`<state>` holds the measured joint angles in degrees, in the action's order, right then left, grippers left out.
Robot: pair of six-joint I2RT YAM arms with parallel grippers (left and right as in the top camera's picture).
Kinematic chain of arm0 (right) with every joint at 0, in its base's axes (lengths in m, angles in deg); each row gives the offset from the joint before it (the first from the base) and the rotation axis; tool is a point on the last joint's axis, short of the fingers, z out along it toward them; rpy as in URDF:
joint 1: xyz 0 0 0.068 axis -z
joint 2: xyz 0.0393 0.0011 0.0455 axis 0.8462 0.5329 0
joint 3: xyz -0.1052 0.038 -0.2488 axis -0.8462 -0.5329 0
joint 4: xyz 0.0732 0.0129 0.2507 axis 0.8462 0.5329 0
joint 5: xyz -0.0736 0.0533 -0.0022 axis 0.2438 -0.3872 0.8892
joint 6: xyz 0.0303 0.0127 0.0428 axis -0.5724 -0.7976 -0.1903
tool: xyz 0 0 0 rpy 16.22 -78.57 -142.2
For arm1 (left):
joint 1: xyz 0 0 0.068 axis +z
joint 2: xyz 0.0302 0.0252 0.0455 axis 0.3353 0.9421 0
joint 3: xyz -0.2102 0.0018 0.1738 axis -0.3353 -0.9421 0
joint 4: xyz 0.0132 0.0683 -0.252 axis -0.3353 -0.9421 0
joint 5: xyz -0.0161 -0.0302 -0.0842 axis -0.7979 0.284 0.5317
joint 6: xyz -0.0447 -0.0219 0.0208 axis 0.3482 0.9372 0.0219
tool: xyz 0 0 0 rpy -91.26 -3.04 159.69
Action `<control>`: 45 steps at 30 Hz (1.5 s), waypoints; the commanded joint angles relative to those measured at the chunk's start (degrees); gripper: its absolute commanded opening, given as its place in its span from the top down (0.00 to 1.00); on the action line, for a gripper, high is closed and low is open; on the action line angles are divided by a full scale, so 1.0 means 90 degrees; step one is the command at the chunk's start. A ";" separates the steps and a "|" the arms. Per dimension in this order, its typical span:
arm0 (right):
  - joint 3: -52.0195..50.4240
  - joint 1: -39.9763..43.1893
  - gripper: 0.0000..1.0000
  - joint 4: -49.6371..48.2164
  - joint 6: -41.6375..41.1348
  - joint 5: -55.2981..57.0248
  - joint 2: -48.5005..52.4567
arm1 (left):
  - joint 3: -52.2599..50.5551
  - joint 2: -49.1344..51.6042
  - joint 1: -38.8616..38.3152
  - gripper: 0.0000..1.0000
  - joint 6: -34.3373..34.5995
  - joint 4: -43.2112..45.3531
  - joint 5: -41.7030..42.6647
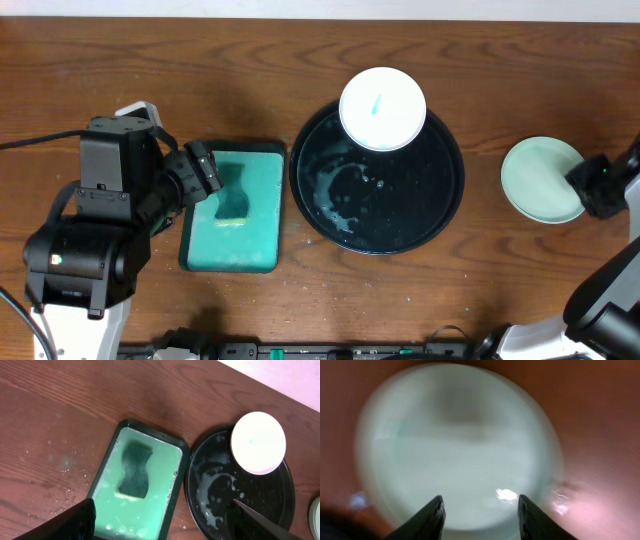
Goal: Clean dirty plates on tray and stack at the side
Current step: 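Carry the plate right and stack it on the first cleaned plate, then move the right gripper to the white plate and grip its rim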
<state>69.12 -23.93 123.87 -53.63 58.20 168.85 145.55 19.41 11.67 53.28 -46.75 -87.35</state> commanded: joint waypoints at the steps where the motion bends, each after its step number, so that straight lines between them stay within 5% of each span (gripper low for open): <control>1: 0.0049 -0.0624 0.54 -0.0491 0.1229 -0.2293 -0.0376 | 0.0104 0.0000 0.0015 0.17 0.0007 -0.0005 -0.0012; 7: 0.0032 -0.2412 0.52 -0.1209 0.2050 -0.2030 -0.0192 | 0.0104 0.0000 0.0015 0.17 0.0007 -0.0005 -0.0012; 14: 0.0032 -0.4221 0.41 -0.2890 0.2402 0.0355 0.0950 | 0.0104 0.0000 0.0015 0.16 0.0007 -0.0005 -0.0012; 21: 0.0032 -0.4733 0.50 -0.3517 0.2317 0.0437 0.1906 | 0.0104 0.0000 0.0015 0.17 0.0010 -0.0005 -0.0012; 25: 0.0032 -0.4738 0.96 -0.3252 0.2198 0.0418 0.1824 | 0.0104 0.0000 0.0015 0.17 0.0007 -0.0005 -0.0012; 26: 0.0032 -0.4738 0.99 -0.3189 0.2195 0.0413 0.1800 | 0.0104 0.0000 0.0015 0.16 0.0007 -0.0005 -0.0012; 40: 0.0027 -0.4741 0.99 -0.0236 0.2030 -0.0763 0.0493 | 0.0104 0.0000 0.0015 0.17 0.0007 -0.0005 -0.0012; 45: -0.0401 -0.5005 0.99 0.0993 0.0699 -0.0925 0.0537 | 0.0104 0.0000 0.0015 0.17 0.0010 -0.0005 -0.0012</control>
<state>68.80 -66.84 130.91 -37.41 51.20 173.55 145.55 19.46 11.67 53.28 -46.78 -87.33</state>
